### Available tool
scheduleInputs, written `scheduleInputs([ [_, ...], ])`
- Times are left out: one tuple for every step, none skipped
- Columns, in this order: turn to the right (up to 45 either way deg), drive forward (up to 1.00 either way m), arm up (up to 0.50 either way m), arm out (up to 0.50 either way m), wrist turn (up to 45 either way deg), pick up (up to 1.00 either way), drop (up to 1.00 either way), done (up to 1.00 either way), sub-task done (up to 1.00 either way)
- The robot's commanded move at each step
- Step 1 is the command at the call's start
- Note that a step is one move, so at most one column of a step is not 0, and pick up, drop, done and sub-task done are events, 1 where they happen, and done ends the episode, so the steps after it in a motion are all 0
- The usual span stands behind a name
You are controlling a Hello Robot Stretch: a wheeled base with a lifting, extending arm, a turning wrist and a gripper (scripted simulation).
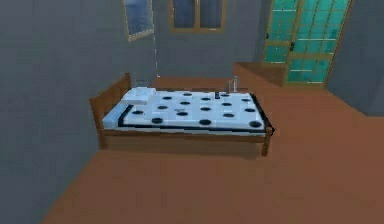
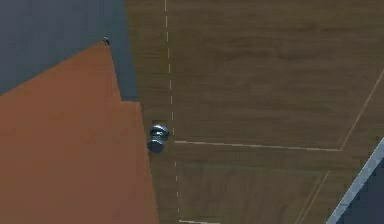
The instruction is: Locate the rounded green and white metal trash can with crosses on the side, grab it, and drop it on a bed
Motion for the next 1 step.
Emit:
scheduleInputs([
  [-6.0,0.00,0.00,0.00,0.0,0.00,0.00,0.00,0.00],
])
